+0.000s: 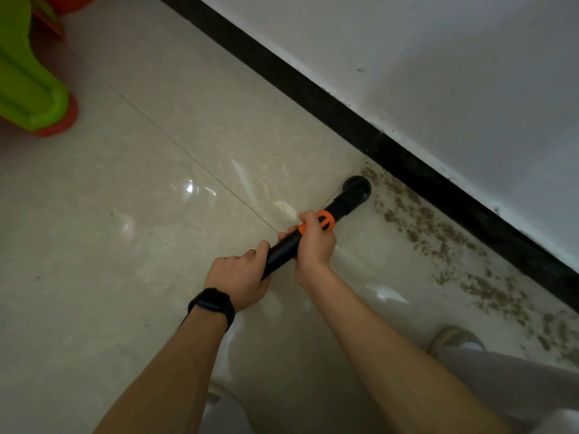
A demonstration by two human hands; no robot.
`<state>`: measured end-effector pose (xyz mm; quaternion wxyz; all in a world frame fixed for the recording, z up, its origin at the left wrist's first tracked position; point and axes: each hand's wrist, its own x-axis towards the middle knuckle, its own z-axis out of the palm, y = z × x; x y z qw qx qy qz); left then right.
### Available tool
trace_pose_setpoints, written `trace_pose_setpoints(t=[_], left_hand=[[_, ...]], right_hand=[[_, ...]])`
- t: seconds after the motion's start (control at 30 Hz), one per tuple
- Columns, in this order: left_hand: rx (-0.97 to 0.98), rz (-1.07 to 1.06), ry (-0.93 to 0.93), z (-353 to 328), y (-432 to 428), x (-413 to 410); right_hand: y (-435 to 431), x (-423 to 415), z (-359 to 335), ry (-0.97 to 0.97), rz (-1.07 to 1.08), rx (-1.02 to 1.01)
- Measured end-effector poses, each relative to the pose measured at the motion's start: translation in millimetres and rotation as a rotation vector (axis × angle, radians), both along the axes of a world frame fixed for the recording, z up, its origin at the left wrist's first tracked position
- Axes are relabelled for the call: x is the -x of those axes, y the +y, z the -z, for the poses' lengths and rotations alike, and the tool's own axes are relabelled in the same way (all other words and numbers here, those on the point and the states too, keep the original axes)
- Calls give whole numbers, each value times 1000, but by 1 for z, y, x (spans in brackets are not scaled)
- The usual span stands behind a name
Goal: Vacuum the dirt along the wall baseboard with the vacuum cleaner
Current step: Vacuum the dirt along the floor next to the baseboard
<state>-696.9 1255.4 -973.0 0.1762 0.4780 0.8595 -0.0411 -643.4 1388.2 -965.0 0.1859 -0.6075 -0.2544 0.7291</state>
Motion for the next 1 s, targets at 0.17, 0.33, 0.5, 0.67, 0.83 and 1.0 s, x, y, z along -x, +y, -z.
trace_pose_setpoints(t=[0.17,0.33,0.5,0.67,0.83,1.0], left_hand=[[0,-70,14,-2,-11,12],[7,-55,24,0,-2,6],[-9,-45,3,3,23,-4],[-14,-61,-13,5,26,-3],[-23,-41,37,3,31,1],[-89,6,103,1,45,-6]], right_hand=[[-7,17,1,32,-80,-9],[0,12,5,6,-74,-32],[23,5,9,-26,-37,-57],[25,5,11,-26,-43,-69],[29,7,13,-10,-23,-70],[42,3,12,26,55,-41]])
